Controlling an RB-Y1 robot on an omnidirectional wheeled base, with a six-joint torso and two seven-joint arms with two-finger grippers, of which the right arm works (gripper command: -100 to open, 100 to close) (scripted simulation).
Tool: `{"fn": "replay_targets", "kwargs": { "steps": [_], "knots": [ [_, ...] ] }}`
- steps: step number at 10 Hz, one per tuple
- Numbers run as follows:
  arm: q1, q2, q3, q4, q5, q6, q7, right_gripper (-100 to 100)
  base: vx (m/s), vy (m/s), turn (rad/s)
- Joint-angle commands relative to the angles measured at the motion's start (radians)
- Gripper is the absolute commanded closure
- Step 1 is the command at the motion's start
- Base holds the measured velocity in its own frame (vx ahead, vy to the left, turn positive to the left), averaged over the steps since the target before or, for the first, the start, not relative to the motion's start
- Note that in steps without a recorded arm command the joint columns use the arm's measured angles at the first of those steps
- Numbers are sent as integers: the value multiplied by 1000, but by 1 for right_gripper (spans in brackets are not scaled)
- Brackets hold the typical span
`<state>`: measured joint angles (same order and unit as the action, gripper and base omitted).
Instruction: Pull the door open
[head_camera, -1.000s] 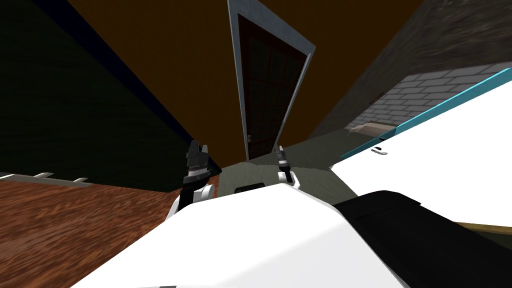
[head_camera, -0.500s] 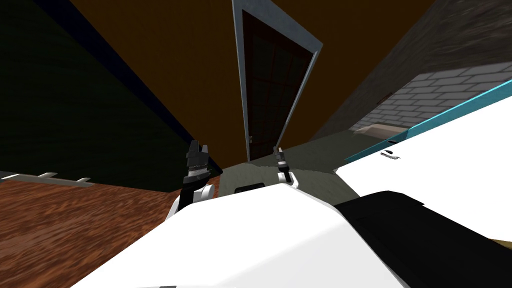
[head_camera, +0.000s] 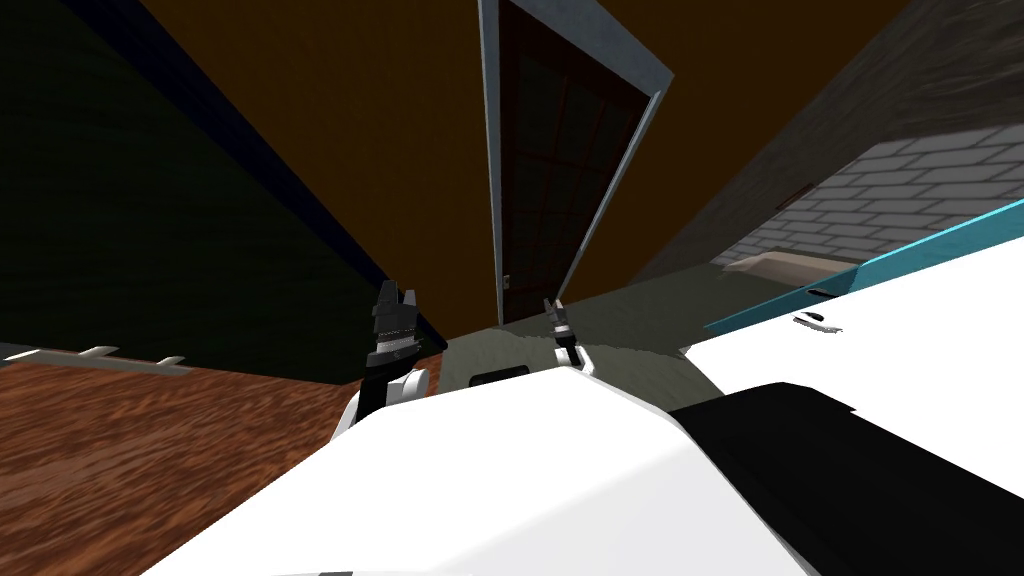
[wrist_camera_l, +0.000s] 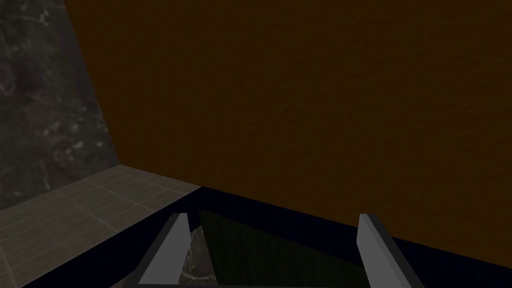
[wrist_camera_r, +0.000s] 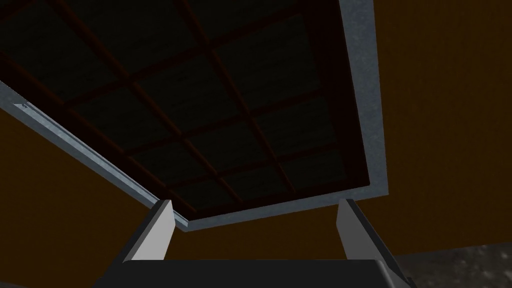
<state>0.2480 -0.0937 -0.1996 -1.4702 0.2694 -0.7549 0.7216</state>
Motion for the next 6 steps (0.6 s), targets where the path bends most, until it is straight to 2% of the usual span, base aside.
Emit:
{"fn": "replay_targets", "kwargs": {
  "steps": [1,6],
  "knots": [
    [-7,-2,-6,40,13,-11,31,-100,107,22,59],
    [-38,-3,-24,170,53,-38,121,-100,107,37,57]
  ]
}}
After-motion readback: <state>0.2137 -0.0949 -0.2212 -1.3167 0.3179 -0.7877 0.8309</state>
